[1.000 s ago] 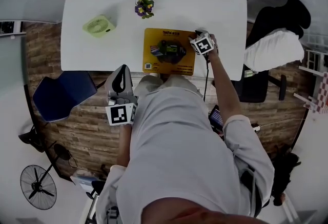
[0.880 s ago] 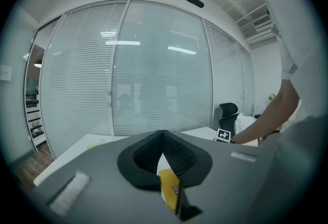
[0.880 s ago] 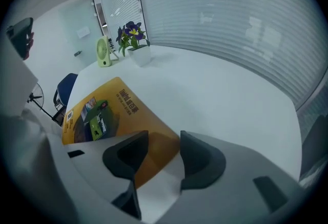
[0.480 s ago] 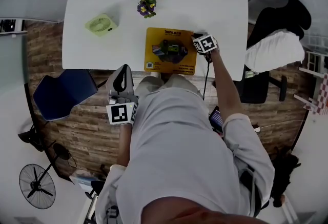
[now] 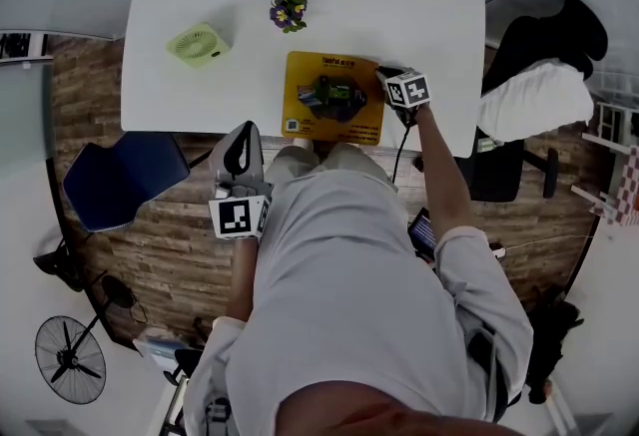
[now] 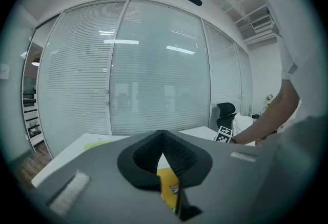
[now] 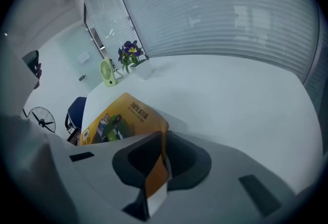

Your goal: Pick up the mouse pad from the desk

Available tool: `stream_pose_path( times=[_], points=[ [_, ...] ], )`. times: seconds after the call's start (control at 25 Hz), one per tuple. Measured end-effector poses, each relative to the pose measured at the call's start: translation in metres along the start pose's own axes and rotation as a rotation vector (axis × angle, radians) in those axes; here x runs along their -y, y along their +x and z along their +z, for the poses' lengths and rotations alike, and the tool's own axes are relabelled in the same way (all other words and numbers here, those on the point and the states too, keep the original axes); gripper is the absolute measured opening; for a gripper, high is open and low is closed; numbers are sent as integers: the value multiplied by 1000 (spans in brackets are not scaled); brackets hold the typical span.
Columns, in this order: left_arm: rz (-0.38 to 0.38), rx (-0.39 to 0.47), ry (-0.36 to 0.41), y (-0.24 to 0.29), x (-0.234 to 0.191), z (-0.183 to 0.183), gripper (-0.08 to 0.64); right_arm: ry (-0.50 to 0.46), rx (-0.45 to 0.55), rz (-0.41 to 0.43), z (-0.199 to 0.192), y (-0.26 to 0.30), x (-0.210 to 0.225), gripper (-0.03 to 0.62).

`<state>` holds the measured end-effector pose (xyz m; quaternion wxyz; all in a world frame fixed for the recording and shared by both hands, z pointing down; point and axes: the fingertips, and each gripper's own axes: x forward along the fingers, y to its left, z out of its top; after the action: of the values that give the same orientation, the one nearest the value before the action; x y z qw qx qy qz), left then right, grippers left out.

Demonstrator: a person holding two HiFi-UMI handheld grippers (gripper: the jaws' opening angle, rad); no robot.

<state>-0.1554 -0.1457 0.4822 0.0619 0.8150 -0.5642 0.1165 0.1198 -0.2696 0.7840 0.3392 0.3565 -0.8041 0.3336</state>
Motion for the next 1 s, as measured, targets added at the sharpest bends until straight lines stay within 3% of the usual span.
stream_pose_path(
  times=[0.48, 0.76, 1.0],
  points=[
    [-8, 20, -11, 0, 2, 3, -11, 32, 150, 73, 13, -31, -26, 29],
    [-11, 32, -6, -3, 4, 6, -11, -81, 268, 50, 27, -52, -48, 29],
    [-24, 44, 1, -5, 7, 11, -9, -123, 349, 55, 41, -74, -75, 29]
  ],
)
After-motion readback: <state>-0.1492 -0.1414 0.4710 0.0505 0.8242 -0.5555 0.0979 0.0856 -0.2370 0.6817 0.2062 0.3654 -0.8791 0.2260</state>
